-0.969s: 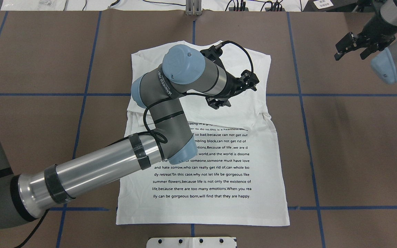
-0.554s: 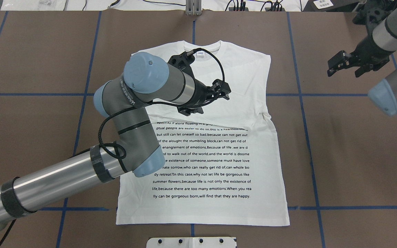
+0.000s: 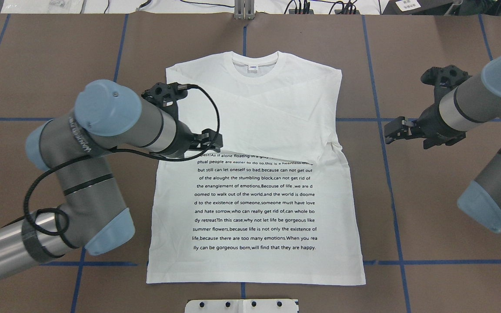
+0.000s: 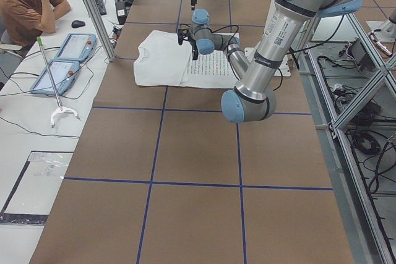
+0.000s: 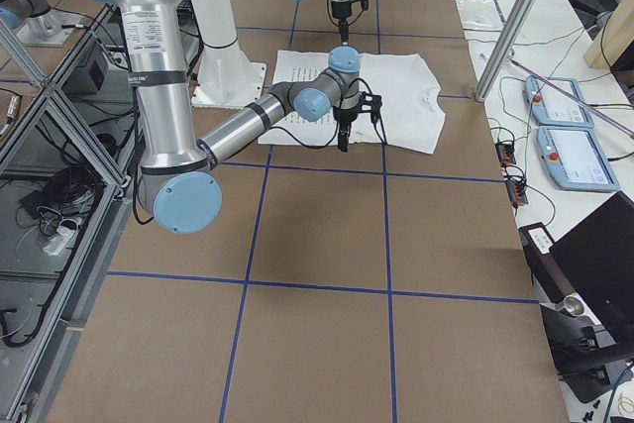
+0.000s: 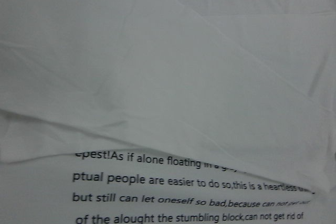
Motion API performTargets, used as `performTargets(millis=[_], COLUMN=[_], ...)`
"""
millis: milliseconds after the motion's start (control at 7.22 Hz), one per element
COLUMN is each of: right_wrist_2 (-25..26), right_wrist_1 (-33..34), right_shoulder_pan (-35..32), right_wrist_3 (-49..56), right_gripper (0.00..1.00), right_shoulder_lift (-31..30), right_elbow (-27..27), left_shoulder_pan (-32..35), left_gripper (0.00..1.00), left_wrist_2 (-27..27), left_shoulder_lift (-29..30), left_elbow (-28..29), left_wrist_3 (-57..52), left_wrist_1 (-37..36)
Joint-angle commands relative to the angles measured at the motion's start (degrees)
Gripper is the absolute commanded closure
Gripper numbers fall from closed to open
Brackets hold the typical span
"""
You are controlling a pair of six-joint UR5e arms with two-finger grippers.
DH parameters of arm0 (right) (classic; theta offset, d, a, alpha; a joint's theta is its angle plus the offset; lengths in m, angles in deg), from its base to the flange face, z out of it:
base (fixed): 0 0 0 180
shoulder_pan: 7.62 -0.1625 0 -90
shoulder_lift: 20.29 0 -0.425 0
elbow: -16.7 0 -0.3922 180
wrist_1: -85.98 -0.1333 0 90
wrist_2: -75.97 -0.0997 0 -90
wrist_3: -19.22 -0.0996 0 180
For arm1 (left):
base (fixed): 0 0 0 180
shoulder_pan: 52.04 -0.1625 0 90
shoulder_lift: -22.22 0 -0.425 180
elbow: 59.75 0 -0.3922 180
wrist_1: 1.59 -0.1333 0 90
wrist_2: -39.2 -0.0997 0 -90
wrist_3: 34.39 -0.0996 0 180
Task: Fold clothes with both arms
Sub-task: 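Move the left gripper and right gripper to the shirt's two side edges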
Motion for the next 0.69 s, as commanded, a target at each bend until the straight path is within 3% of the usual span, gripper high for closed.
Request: performTargets(millis=[0, 415, 554], right_wrist_2=[4.8, 12.7, 12.9], right_wrist_1=[0.1, -0.6, -1.6], right_shoulder_pan=[9.2, 22.0, 24.3], right_wrist_3=[-10.3, -19.0, -19.8], right_gripper=[0.0, 0.0, 0.0], right_shoulder_lift=[-1.8, -1.7, -1.9], right_elbow=[6.3, 7.5, 7.6], left_shoulder_pan=[0.8, 0.8, 0.8], left_gripper=[0.01, 0.0, 0.0], left_wrist_2=[0.0, 0.0, 0.0], left_shoulder_lift=[-10.4, -23.8, -24.4], left_elbow=[-5.2, -16.2, -16.7], left_wrist_3=[-5.5, -5.5, -5.3], left_wrist_1=[-0.5, 0.8, 0.8])
